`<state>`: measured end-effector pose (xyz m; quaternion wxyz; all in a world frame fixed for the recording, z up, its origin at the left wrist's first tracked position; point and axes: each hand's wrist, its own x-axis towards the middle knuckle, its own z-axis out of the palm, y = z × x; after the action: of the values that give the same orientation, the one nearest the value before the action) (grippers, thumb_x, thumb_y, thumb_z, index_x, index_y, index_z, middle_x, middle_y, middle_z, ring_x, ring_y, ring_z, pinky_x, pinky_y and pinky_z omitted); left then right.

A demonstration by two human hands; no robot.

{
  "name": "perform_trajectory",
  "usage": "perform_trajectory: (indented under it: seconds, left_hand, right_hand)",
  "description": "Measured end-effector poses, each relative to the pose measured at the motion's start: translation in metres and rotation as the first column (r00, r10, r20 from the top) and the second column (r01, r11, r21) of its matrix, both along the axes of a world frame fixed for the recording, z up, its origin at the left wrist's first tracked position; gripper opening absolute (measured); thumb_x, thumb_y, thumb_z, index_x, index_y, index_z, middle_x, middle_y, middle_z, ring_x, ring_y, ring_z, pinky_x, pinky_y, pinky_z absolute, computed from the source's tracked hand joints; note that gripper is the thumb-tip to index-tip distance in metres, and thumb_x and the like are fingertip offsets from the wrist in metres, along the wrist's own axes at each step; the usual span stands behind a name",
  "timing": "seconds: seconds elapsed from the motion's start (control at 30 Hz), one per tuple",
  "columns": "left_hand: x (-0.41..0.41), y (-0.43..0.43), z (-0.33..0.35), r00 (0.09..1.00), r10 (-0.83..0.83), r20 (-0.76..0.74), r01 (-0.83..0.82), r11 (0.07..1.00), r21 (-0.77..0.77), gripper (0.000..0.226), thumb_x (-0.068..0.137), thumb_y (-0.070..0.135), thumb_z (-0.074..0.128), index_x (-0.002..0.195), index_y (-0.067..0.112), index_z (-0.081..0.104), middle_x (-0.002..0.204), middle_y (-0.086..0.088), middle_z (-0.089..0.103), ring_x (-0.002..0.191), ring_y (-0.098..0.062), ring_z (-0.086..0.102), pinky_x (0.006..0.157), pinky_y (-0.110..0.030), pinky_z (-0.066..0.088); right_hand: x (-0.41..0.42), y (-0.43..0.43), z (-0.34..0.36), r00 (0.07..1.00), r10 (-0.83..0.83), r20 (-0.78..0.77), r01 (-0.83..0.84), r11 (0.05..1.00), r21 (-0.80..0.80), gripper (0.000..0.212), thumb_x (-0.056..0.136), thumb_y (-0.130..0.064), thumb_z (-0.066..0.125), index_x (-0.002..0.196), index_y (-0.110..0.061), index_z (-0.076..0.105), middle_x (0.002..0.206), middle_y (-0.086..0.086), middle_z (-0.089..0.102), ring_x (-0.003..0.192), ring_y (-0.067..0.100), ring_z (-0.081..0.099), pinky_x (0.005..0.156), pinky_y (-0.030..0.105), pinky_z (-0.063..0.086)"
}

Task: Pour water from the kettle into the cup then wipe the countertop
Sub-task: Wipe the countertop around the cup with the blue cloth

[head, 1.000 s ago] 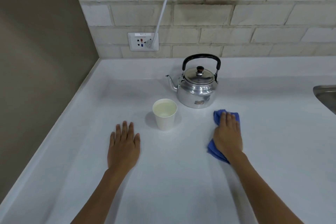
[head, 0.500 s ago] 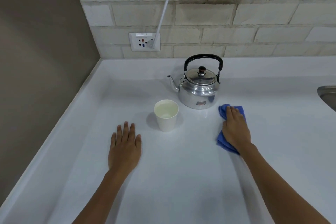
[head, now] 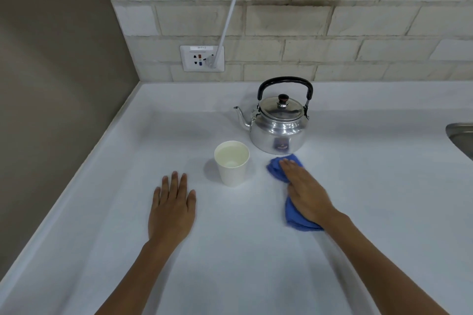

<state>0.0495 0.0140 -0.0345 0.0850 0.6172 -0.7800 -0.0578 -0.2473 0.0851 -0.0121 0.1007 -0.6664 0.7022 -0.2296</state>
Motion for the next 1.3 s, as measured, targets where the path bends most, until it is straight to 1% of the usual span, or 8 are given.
perform_trajectory:
  seconds: [0.2, 0.43, 0.63, 0.77, 0.9, 1.0, 1.17, 1.3]
  left_hand:
    - [-0.004, 0.001, 0.001, 1.000, 0.011, 0.026, -0.010, 1.000, -0.010, 0.055, 0.097, 0.036, 0.015, 0.146, 0.015, -0.001, 0.158, -0.008, -0.001, 0.145, -0.024, -0.002, 0.119, -0.039, 0.004]
    - [-0.005, 0.002, 0.003, 1.000, 0.024, 0.007, -0.024, 1.000, 0.015, 0.055, 0.098, 0.036, 0.016, 0.146, 0.015, 0.001, 0.158, -0.007, 0.000, 0.145, -0.024, -0.002, 0.119, -0.038, 0.002]
    - [-0.009, 0.020, 0.022, 0.991, -0.027, -0.134, 0.034, 0.998, 0.048, 0.052, 0.099, 0.030, 0.022, 0.145, 0.010, 0.010, 0.157, -0.008, 0.012, 0.145, -0.021, 0.005, 0.118, -0.032, 0.001]
    - [-0.048, 0.070, 0.041, 0.943, -0.247, -0.225, 0.222, 0.966, -0.130, 0.039, 0.096, 0.022, 0.038, 0.131, 0.008, 0.048, 0.136, -0.008, 0.053, 0.132, -0.022, 0.042, 0.112, -0.029, 0.021]
    - [-0.097, 0.108, 0.049, 0.900, -0.432, -0.059, 0.422, 0.897, -0.136, 0.035, 0.081, 0.038, 0.056, 0.107, 0.018, 0.070, 0.112, 0.006, 0.070, 0.110, -0.012, 0.062, 0.087, -0.028, 0.053]
    - [-0.107, 0.118, 0.040, 0.903, -0.422, 0.078, 0.426, 0.904, -0.042, 0.048, 0.077, 0.051, 0.060, 0.115, 0.022, 0.065, 0.123, 0.005, 0.064, 0.117, -0.014, 0.057, 0.092, -0.028, 0.052]
    - [-0.070, 0.110, 0.029, 0.909, -0.400, 0.117, 0.404, 0.915, -0.012, 0.058, 0.097, 0.037, 0.010, 0.122, 0.020, 0.060, 0.129, 0.003, 0.059, 0.122, -0.016, 0.053, 0.103, -0.029, 0.036]
    - [-0.016, 0.084, 0.026, 0.943, -0.322, 0.079, 0.329, 0.939, -0.101, 0.063, 0.097, 0.039, 0.007, 0.122, 0.015, 0.060, 0.129, -0.001, 0.059, 0.119, -0.025, 0.054, 0.105, -0.023, 0.019]
  right_hand:
    - [0.000, 0.019, 0.000, 0.958, -0.277, -0.071, 0.280, 0.959, 0.050, 0.054, 0.091, -0.002, 0.034, 0.142, -0.002, 0.016, 0.153, 0.017, 0.020, 0.143, 0.029, 0.017, 0.119, 0.040, 0.016]
    - [0.125, 0.045, -0.007, 0.986, -0.148, -0.077, 0.149, 0.989, 0.013, 0.058, 0.087, -0.007, 0.034, 0.141, 0.001, 0.016, 0.152, 0.020, 0.018, 0.142, 0.035, 0.016, 0.116, 0.049, 0.011]
    - [0.104, 0.025, 0.004, 0.941, -0.146, 0.305, 0.148, 0.989, 0.016, 0.048, 0.099, -0.022, 0.027, 0.144, -0.014, 0.012, 0.157, 0.001, 0.011, 0.144, 0.012, 0.004, 0.115, 0.023, 0.001]
    - [0.035, 0.008, 0.007, 0.966, -0.238, 0.105, 0.237, 0.971, 0.024, 0.045, 0.099, -0.018, 0.027, 0.143, -0.008, 0.020, 0.155, 0.010, 0.018, 0.145, 0.023, 0.008, 0.118, 0.034, 0.008]
    - [0.011, 0.001, -0.005, 0.968, -0.245, -0.056, 0.250, 0.963, 0.104, 0.046, 0.100, -0.023, 0.022, 0.143, -0.008, 0.015, 0.156, 0.011, 0.014, 0.145, 0.024, 0.006, 0.120, 0.037, 0.008]
    - [0.010, 0.001, -0.013, 0.962, -0.229, -0.148, 0.244, 0.965, 0.094, 0.048, 0.100, -0.027, 0.018, 0.144, -0.010, 0.010, 0.157, 0.009, 0.011, 0.145, 0.022, 0.005, 0.119, 0.037, 0.007]
    - [0.009, 0.000, -0.017, 0.955, -0.226, -0.193, 0.249, 0.963, 0.105, 0.049, 0.099, -0.029, 0.018, 0.144, -0.011, 0.008, 0.157, 0.007, 0.009, 0.145, 0.021, 0.004, 0.120, 0.036, 0.006]
    - [0.010, 0.000, -0.017, 0.950, -0.237, -0.204, 0.261, 0.960, 0.100, 0.050, 0.099, -0.028, 0.018, 0.145, -0.011, 0.007, 0.157, 0.007, 0.008, 0.145, 0.020, 0.003, 0.120, 0.036, 0.006]
